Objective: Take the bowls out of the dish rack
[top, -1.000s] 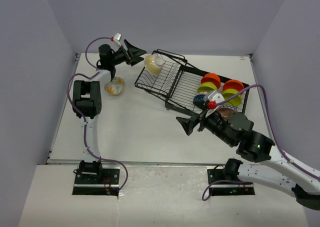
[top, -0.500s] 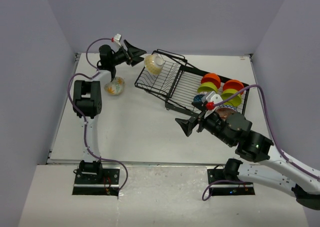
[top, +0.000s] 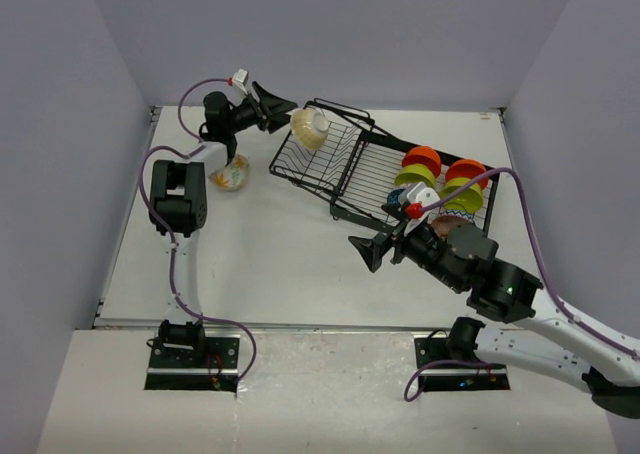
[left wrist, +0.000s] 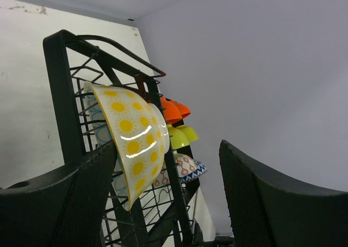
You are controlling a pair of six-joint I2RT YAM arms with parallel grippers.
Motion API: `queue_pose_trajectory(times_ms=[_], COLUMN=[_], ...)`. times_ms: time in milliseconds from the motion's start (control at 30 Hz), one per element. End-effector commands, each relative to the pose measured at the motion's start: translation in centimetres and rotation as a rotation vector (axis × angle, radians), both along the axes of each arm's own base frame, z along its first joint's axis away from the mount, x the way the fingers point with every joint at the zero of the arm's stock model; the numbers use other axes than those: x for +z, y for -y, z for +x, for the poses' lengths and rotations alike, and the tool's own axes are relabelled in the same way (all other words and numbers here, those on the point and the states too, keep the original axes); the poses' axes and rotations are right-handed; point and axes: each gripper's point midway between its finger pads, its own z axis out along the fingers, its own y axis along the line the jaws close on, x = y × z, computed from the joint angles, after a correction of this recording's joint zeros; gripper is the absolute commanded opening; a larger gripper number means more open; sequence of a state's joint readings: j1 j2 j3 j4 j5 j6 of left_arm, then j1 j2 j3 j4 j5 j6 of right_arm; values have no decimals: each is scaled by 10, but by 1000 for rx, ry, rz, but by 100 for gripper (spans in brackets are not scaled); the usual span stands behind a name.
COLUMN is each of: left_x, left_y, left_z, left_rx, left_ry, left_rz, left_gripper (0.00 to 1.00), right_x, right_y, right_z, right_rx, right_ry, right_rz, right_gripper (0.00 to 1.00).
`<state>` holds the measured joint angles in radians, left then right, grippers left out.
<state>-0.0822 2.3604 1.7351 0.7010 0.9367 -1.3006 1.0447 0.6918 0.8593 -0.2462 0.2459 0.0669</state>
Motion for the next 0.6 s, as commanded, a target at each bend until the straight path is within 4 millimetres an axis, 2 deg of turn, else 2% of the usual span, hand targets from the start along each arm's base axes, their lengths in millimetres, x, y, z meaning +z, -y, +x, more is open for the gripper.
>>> queue_pose_trajectory(times_ms=[0, 567], left_x=[4, -13], left_y=[4, 5], left_z=[-3, -5], left_rx=[-13, -19], left_ry=[28, -24], left_rz=[-25, -52], left_gripper=[76, 69], right_x=[9, 11], right_y=[2, 1], right_z=[5, 2], right_rx=[-25, -6], right_ry=[26, 29], right_rz=[21, 29], right_gripper=[99, 99])
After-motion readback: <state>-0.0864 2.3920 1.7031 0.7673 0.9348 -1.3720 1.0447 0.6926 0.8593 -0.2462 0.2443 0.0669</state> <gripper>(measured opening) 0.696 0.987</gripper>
